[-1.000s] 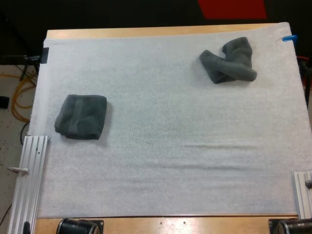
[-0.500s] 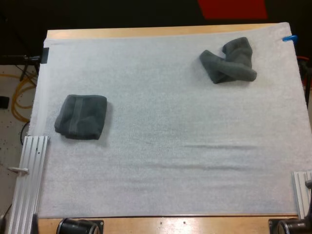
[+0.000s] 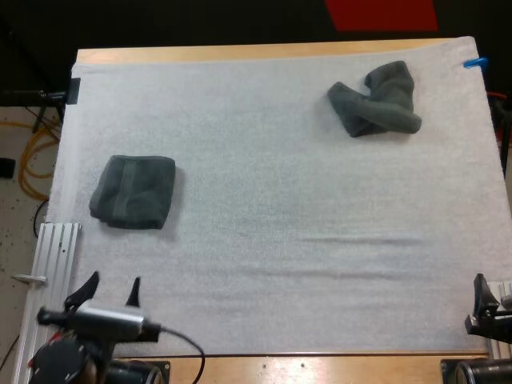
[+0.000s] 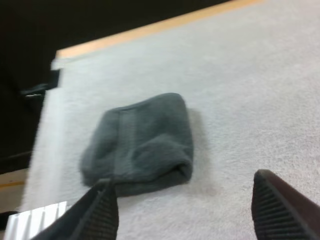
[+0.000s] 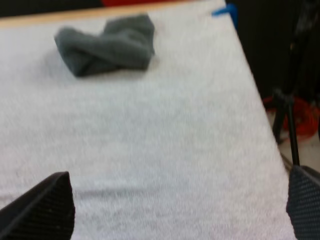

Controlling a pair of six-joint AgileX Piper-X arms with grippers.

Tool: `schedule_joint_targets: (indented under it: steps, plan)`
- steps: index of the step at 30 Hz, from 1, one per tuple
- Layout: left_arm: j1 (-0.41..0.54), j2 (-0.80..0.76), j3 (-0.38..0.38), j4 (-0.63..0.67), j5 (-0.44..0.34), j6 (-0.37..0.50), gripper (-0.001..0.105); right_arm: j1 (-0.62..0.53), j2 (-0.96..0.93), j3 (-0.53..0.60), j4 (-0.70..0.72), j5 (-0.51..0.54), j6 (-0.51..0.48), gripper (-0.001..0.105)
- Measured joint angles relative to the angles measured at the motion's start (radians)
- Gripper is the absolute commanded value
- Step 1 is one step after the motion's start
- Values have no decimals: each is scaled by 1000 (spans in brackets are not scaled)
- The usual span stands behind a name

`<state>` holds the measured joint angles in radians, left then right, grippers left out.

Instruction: Pick towel from pile fold and stack

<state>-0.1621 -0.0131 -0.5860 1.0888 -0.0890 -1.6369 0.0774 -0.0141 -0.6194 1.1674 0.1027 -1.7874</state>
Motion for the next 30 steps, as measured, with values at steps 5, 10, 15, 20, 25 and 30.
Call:
schedule_joint_targets:
  steps: [5, 10, 15, 20, 25, 30]
  plan:
    - [0, 1, 118, -120, 8, -15, 56, 0, 0, 38, -38, 0, 0, 84]
    - [0, 1, 128, -153, 13, -29, 56, 0, 0, 65, -67, 0, 0, 84]
    - [0, 1, 128, -155, 14, -30, 56, 0, 0, 68, -73, 0, 0, 84]
    - [0, 1, 128, -155, 14, -30, 56, 0, 0, 68, -73, 0, 0, 84]
    - [0, 1, 128, -155, 15, -30, 56, 0, 0, 68, -73, 8, 58, 84]
    - [0, 1, 128, -155, 15, -30, 56, 0, 0, 68, -77, 15, 60, 84]
